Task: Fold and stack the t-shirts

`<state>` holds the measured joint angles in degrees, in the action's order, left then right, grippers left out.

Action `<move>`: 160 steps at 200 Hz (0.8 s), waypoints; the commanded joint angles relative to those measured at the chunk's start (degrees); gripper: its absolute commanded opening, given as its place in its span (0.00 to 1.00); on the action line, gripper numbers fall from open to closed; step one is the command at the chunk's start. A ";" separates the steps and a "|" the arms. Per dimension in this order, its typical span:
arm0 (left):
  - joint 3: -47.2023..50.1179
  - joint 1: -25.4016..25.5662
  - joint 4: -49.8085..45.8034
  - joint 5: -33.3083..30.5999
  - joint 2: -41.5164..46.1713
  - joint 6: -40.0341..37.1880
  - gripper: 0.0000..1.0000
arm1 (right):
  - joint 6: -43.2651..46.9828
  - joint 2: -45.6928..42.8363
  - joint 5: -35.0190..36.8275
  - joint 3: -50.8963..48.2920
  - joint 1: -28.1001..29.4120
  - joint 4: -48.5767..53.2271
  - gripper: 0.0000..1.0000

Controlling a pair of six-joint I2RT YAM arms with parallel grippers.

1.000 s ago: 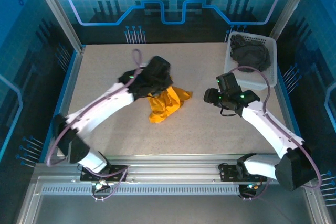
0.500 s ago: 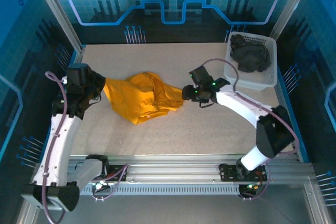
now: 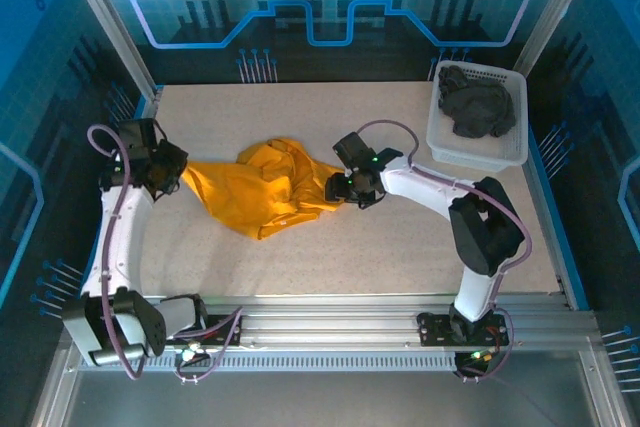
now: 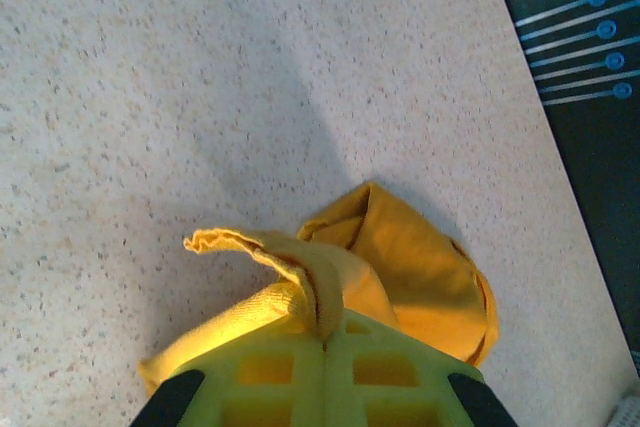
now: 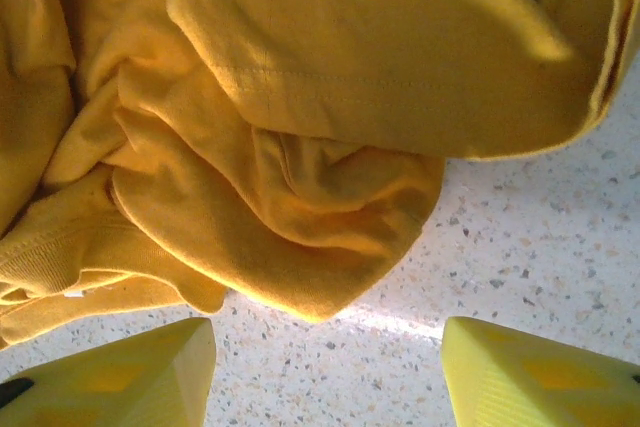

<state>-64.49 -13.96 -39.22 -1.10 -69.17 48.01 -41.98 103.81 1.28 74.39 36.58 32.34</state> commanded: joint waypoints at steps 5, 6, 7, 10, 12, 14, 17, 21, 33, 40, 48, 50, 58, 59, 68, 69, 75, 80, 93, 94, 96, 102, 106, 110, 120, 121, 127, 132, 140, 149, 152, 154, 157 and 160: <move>-5.22 -2.35 -0.43 0.86 -6.32 -2.77 0.00 | 2.02 3.60 0.65 3.49 -2.77 2.76 0.63; -5.44 -2.37 -0.42 0.98 -6.68 -2.89 0.00 | 2.09 3.68 0.70 3.62 -2.84 2.88 0.63; -5.59 -2.38 -0.42 1.09 -7.03 -2.95 0.00 | 2.08 3.77 0.72 3.72 -2.97 2.98 0.63; -6.18 -2.35 -0.46 1.46 -8.02 -3.37 0.00 | 2.23 4.11 0.74 4.07 -3.27 3.18 0.63; -6.51 -2.38 -0.58 1.63 -8.60 -3.61 0.00 | 2.24 4.32 0.74 4.27 -3.42 3.30 0.63; -6.96 -2.32 -0.70 2.01 -9.36 -3.77 0.00 | 2.34 4.61 0.74 4.45 -3.61 3.40 0.63; -7.45 -2.31 -0.91 2.37 -10.32 -3.97 0.00 | 2.40 4.82 0.70 4.77 -3.90 3.62 0.63; -8.07 -2.16 -1.21 2.78 -11.39 -4.12 0.06 | 2.63 5.22 0.75 5.21 -4.24 3.84 0.63; -8.78 -1.14 -1.82 2.92 -13.05 -4.15 0.23 | 3.30 6.35 0.57 6.57 -5.05 4.72 0.63; -8.53 0.03 -1.82 2.12 -12.87 -4.39 0.29 | 3.84 6.91 0.56 7.28 -5.43 5.17 0.63; -7.91 1.67 -1.82 0.87 -12.15 -4.86 0.33 | 4.54 7.31 0.81 7.95 -5.76 5.53 0.63; -7.68 2.12 -1.87 0.63 -11.96 -5.05 0.33 | 4.71 7.38 0.87 8.03 -5.78 5.61 0.63; -6.64 3.67 -2.15 -0.12 -11.00 -5.46 0.34 | 5.33 7.66 0.99 8.44 -6.14 5.80 0.63; -6.41 3.85 -2.21 -0.21 -10.86 -5.47 0.34 | 5.41 7.74 1.00 8.46 -6.15 5.80 0.63; -5.07 5.49 -3.79 -1.26 -9.88 -4.78 0.34 | 6.12 8.02 1.09 8.84 -6.58 6.06 0.63; -4.92 5.73 -4.04 -1.40 -9.78 -4.64 0.34 | 6.20 8.05 1.09 8.93 -6.64 6.15 0.63; -4.11 7.18 -5.32 -2.22 -9.15 -4.10 0.38 | 6.80 8.37 1.25 9.08 -6.91 6.33 0.63; -3.47 8.87 -6.12 -2.86 -8.55 -3.77 0.41 | 7.30 8.55 1.26 9.28 -7.08 6.42 0.63; -1.25 15.71 -6.20 -3.69 -7.14 -2.88 0.44 | 8.73 9.23 1.50 9.81 -7.61 6.77 0.64; -1.08 16.32 -6.12 -3.71 -7.04 -2.77 0.44 | 8.87 9.27 1.47 9.81 -7.64 6.81 0.64; -0.68 17.60 -5.86 -3.70 -6.86 -2.64 0.45 | 9.09 9.47 1.39 9.94 -7.72 6.78 0.64; 0.35 21.52 -4.79 -3.49 -6.61 -2.46 0.46 | 9.76 10.02 1.17 10.30 -7.98 6.89 0.64; 0.83 24.07 -4.17 -3.60 -6.79 -2.48 0.48 | 10.20 10.42 0.98 10.60 -8.16 6.93 0.64; 1.23 26.91 -3.72 -3.68 -7.16 -2.45 0.49 | 10.60 10.92 0.79 10.91 -8.34 6.95 0.65; 1.56 33.27 -3.49 -4.71 -9.25 -2.39 0.51 | 11.39 12.36 0.25 11.85 -8.83 7.04 0.65; 1.60 33.90 -3.49 -4.79 -9.50 -2.35 0.52 | 11.43 12.50 0.15 11.93 -8.91 7.04 0.65; 1.69 37.31 -3.50 -5.58 -11.10 -2.30 0.52 | 11.84 13.61 -0.25 12.73 -9.12 7.20 0.64; 1.71 40.03 -3.22 -6.10 -12.45 -2.31 0.53 | 12.09 14.57 -0.68 13.40 -9.28 7.36 0.63; 1.55 43.93 -2.71 -6.92 -14.44 -2.84 0.54 | 12.55 16.15 -1.40 14.69 -9.48 7.83 0.59; 0.77 47.86 -2.32 -8.31 -16.66 -3.60 0.56 | 12.79 18.02 -1.87 16.47 -9.59 8.78 0.53; 0.44 49.28 -2.27 -8.69 -17.36 -3.76 0.57 | 12.82 18.63 -1.97 17.08 -9.67 9.27 0.51; 0.20 50.12 -2.20 -8.97 -17.81 -3.94 0.58 | 12.74 19.02 -2.02 17.38 -9.72 9.51 0.49; -0.05 51.22 -2.10 -9.23 -18.59 -4.25 0.59 | 12.59 19.46 -2.17 17.78 -9.83 9.82 0.46; -0.50 52.28 -1.95 -9.36 -19.29 -4.48 0.60 | 12.42 19.91 -2.28 18.10 -9.98 10.19 0.43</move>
<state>-64.07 30.76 -41.01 -6.24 -83.70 44.97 -31.29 119.61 1.15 88.66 27.55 38.37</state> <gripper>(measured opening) 0.563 0.520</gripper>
